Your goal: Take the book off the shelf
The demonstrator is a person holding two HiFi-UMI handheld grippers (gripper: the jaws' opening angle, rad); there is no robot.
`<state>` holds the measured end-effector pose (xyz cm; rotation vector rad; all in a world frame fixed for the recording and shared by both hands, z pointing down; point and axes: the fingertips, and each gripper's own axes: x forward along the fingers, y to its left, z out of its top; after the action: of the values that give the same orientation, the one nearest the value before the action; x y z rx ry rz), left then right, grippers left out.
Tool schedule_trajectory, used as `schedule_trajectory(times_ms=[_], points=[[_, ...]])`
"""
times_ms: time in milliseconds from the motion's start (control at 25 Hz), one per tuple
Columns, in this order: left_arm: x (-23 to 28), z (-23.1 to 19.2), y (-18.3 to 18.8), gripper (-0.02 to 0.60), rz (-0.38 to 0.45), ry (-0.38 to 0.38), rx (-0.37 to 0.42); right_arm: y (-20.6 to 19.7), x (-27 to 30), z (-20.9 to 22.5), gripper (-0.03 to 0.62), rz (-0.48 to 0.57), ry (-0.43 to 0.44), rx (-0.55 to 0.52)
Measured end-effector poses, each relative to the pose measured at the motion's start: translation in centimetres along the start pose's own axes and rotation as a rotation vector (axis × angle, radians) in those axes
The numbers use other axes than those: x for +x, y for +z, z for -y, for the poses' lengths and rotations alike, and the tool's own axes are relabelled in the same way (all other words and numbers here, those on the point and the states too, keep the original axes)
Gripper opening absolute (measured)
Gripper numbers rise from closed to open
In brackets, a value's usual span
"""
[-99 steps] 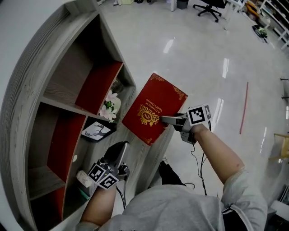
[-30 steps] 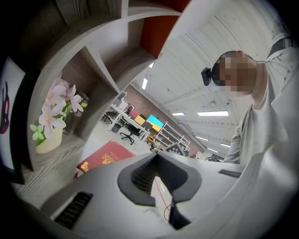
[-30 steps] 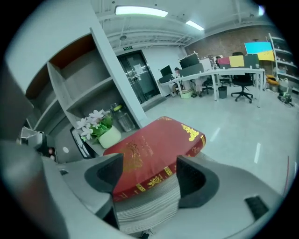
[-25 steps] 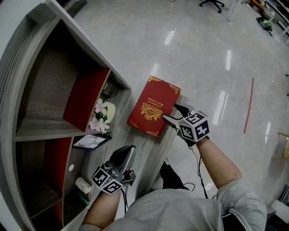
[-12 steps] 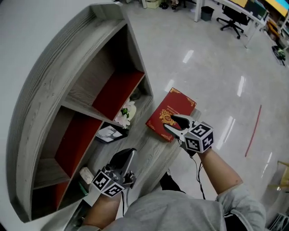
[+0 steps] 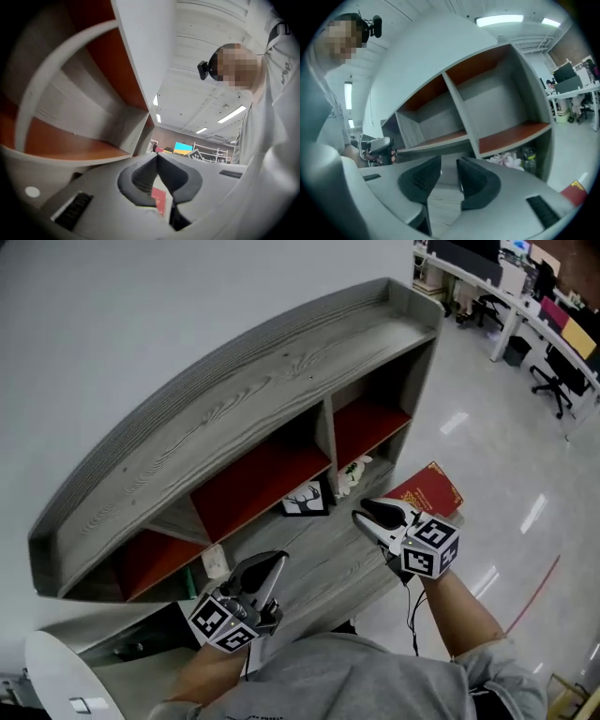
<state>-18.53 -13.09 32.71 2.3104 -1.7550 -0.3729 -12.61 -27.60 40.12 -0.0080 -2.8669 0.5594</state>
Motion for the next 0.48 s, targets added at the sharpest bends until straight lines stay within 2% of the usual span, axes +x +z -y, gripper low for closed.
schedule_trajectory(times_ms=[240, 480], points=[[-8.7, -1.1, 4.7, 0.012, 0.071, 0.125, 0.035, 2.9, 4.9, -8.1, 0.075, 0.001, 0.102, -0.074], [-16.6, -1.2, 8.9, 0.012, 0.136, 0.214, 0.079, 5.7, 8.8, -16.4, 0.020, 0.029, 0.186, -0.137]])
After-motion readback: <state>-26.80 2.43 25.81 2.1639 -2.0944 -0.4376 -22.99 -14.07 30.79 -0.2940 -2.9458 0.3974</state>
